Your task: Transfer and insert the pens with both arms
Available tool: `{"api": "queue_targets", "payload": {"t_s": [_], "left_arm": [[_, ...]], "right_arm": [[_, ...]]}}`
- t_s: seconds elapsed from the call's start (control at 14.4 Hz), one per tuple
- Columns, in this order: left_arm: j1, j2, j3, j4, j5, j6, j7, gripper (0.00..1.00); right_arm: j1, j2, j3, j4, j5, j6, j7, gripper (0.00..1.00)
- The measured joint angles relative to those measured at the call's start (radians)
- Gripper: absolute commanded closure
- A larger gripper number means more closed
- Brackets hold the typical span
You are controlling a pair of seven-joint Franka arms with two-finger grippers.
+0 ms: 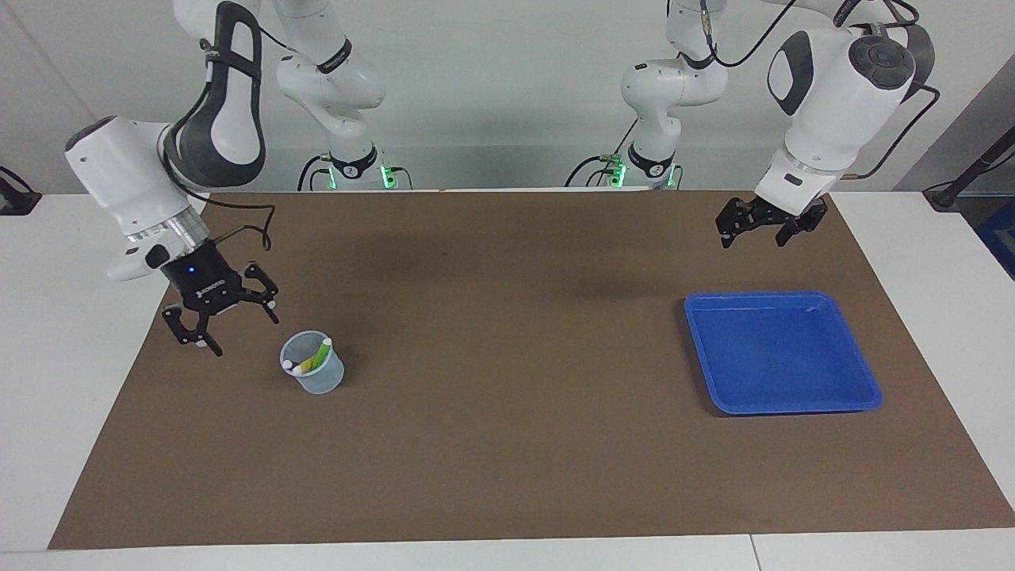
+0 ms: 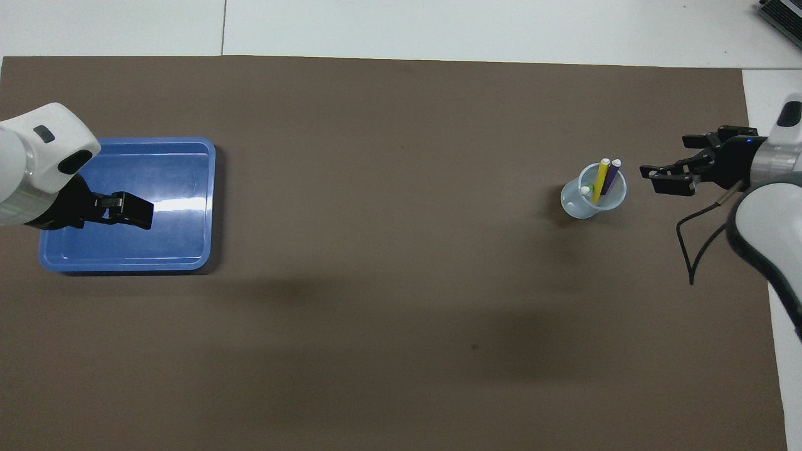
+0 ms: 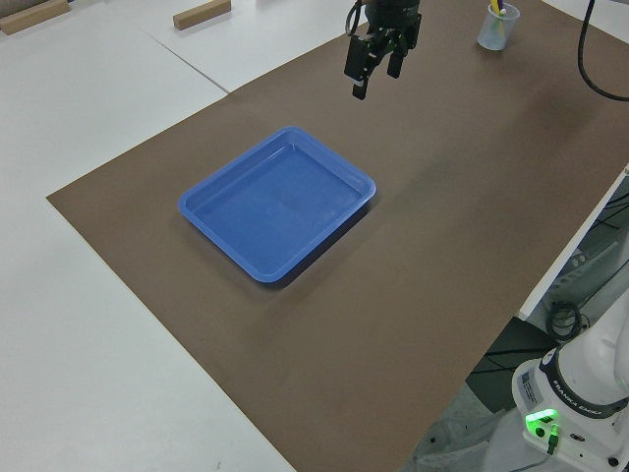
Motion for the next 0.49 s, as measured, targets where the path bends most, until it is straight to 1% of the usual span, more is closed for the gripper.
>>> {"api": "queue_targets", "payload": {"t_s": [0.14, 0.21, 0.35, 0.49], "left_arm": [[0.0, 0.0, -0.001, 0.0, 0.0, -0.005, 0.0, 0.0], [0.0, 0.0, -0.001, 0.0, 0.0, -0.006, 0.0, 0.0], [0.0, 0.0, -0.001, 0.0, 0.0, -0.007, 0.0, 0.0], [0.0, 0.0, -0.001, 0.0, 0.0, -0.008, 0.0, 0.0]], "right_arm": [[0.048, -0.017, 0.002, 0.0, -0.233, -0.012, 0.271, 0.0], [0.075, -0.026, 0.004, 0.001, -0.319, -0.039, 0.402, 0.0], [0.128, -0.044, 0.007, 0.016, -0.421, -0.136, 0.641, 0.0], [0.155, -0.059, 0.011, 0.086, -0.455, -0.304, 0.789, 0.0]]}}
